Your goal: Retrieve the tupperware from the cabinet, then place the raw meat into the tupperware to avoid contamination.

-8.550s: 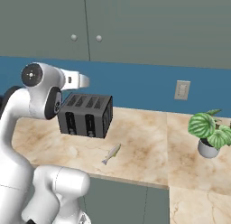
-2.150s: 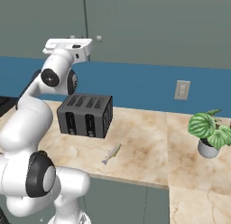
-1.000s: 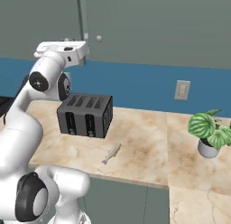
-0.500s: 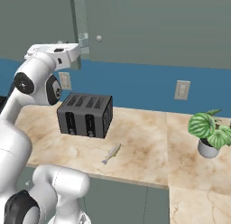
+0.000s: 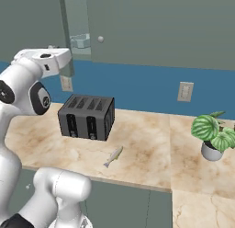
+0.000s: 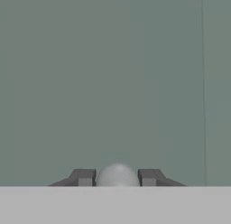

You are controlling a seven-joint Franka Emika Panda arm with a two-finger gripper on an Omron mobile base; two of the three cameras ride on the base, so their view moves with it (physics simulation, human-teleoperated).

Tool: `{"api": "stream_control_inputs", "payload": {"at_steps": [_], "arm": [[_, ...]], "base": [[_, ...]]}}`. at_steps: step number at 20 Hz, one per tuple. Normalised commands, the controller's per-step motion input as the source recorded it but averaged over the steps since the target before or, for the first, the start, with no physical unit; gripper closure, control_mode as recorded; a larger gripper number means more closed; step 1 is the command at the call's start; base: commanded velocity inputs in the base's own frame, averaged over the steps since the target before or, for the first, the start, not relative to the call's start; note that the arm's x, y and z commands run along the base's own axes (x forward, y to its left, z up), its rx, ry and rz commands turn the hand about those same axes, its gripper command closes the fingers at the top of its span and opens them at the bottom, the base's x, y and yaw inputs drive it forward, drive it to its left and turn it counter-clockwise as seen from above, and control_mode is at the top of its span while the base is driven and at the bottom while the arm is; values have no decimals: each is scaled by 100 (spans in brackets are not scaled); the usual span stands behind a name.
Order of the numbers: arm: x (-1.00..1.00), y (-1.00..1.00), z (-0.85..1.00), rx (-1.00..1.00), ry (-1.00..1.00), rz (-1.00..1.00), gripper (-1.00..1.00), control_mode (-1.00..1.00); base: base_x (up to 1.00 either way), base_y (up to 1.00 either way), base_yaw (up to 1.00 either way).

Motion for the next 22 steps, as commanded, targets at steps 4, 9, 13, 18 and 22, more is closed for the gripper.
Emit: {"api": "stream_control_inputs", "payload": {"at_steps": [4, 9, 13, 18, 22], "arm": [[-55, 19, 9, 0, 4, -3, 100, -100], [-58, 30, 10, 0, 4, -4, 100, -100], [-56, 40, 7, 0, 5, -5, 100, -100], [-53, 44, 1, 0, 5, -5, 100, -100], [-49, 47, 0, 0, 5, -5, 100, -100]], "base": [[0, 0, 0], [0, 0, 0], [0, 0, 0], [0, 0, 0], [0, 0, 0]]}}
